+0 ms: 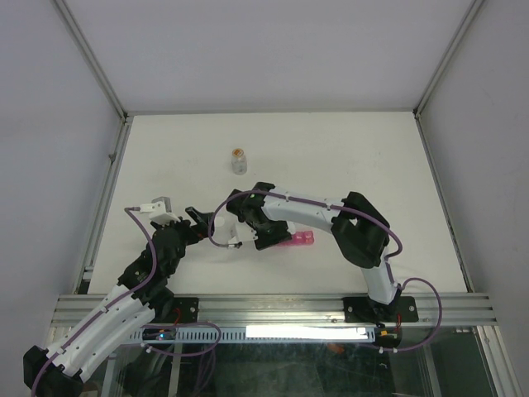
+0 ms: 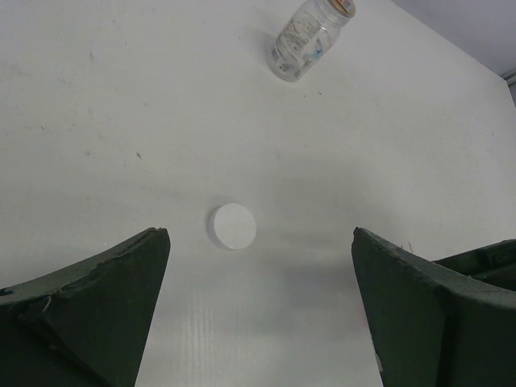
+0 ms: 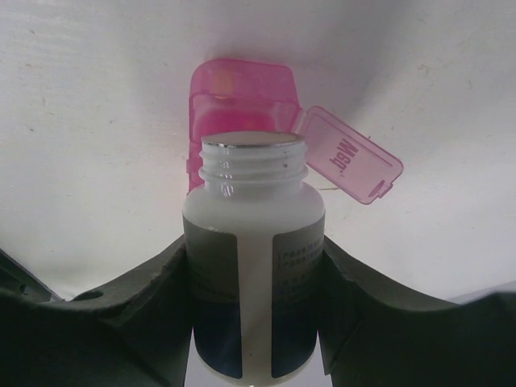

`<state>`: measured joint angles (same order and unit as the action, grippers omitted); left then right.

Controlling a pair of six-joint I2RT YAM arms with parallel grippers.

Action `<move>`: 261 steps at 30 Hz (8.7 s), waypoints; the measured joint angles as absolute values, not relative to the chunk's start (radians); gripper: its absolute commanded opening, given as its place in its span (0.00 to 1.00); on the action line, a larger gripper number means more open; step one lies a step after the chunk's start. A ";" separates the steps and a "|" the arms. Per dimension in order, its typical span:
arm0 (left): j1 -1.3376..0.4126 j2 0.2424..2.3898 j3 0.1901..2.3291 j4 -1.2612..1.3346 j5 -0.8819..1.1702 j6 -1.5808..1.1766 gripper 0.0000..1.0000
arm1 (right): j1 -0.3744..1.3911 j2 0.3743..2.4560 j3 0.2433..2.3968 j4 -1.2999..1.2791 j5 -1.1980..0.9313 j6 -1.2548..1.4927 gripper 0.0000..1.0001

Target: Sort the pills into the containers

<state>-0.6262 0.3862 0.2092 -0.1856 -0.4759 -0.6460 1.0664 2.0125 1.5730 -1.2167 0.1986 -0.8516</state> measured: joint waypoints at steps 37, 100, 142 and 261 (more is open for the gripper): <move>-0.626 0.378 0.208 -0.194 -0.493 -0.644 0.99 | 1.050 2.019 1.582 -1.218 0.184 -0.857 0.00; -0.626 0.352 0.202 -0.183 -0.463 -0.635 0.99 | 1.030 1.983 1.537 -1.203 0.199 -0.826 0.00; -0.627 1.003 0.643 -0.279 -0.262 -0.588 0.89 | 0.354 0.999 0.826 -0.089 -1.164 -0.212 0.00; -0.800 1.212 0.582 0.471 0.397 -0.738 0.22 | 0.558 1.071 0.826 -0.540 -0.734 -0.701 0.00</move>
<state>-0.7998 1.2121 0.5816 0.4709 0.3965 -0.7376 0.5583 1.0710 0.8265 -0.5396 -0.7338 -0.7013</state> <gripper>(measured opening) 0.399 0.545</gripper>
